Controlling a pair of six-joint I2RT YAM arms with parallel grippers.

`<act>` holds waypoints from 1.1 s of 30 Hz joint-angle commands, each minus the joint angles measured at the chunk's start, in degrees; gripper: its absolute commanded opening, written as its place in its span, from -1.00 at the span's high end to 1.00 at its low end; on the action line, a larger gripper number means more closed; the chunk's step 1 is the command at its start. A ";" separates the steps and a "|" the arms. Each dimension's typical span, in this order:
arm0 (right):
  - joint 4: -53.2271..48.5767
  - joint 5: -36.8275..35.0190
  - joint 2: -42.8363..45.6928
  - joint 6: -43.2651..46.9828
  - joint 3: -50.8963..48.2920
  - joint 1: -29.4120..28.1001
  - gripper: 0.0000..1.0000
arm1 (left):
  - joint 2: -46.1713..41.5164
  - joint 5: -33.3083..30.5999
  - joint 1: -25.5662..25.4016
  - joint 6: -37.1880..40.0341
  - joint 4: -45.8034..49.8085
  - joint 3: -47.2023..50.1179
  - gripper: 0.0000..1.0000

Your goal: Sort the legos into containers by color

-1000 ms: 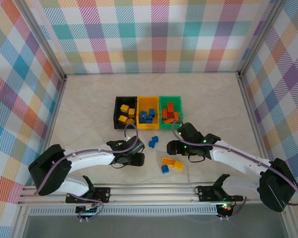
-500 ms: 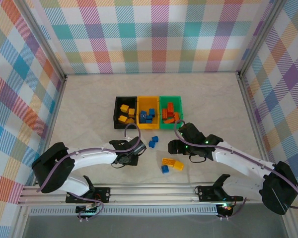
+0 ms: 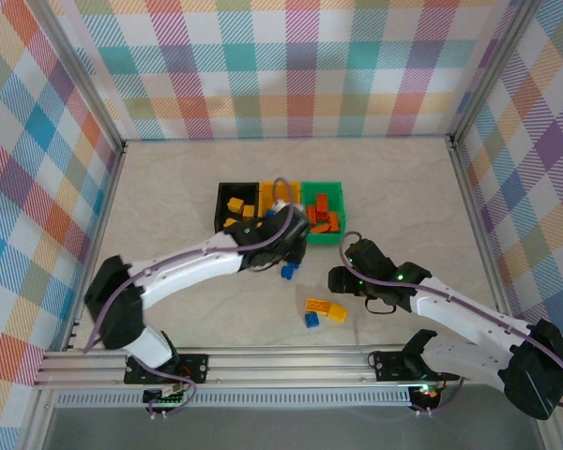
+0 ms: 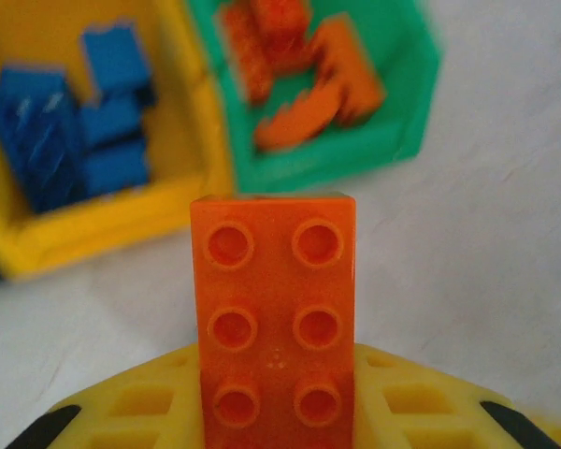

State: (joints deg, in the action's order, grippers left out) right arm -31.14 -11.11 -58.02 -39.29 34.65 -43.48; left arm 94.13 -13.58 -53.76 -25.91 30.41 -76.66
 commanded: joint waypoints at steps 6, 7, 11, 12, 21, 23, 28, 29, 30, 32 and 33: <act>-1.29 0.05 1.13 -1.32 -0.86 -0.20 -0.57 | 23.41 2.16 5.20 8.75 5.06 -25.70 0.45; -1.45 0.12 1.24 -1.24 -0.77 -0.24 -0.57 | 25.27 2.20 5.50 8.82 5.53 -27.70 0.45; -2.15 0.37 1.68 -0.97 -0.31 -0.24 -0.58 | 31.27 2.79 7.08 8.09 7.20 -34.67 0.32; -2.28 0.59 1.90 -0.81 -0.19 -0.23 -0.58 | 32.08 3.42 7.36 7.71 7.20 -35.54 0.23; -1.46 2.91 3.09 0.64 -0.11 -0.28 -0.60 | 25.64 6.14 6.77 6.18 5.26 -36.36 -0.66; 0.29 4.73 2.43 1.21 -0.03 -0.28 -0.60 | 20.48 5.81 5.99 6.20 3.24 -32.87 -0.80; 5.28 6.80 -4.16 2.00 2.74 -2.28 -0.60 | 3.27 6.01 4.64 4.27 -3.10 -15.71 -1.00; 6.10 6.66 -6.11 1.98 3.76 -2.92 -0.60 | -0.10 5.47 4.54 3.61 -3.96 -11.79 -1.00; 7.10 6.55 -8.17 1.82 4.82 -3.60 -0.60 | -4.01 4.71 4.48 2.69 -4.69 -7.20 -1.00; 9.37 6.19 -12.45 1.53 6.90 -4.99 -0.59 | -11.55 2.52 4.54 0.69 -5.43 1.75 -1.00; 10.49 5.78 -14.89 1.41 8.15 -5.84 -0.59 | -15.58 1.08 4.50 -0.54 -5.54 6.26 -1.00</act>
State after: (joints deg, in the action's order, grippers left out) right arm -25.82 -5.74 -69.21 -38.33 39.13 -47.68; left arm 84.58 -9.08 -49.28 -22.76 25.58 -79.50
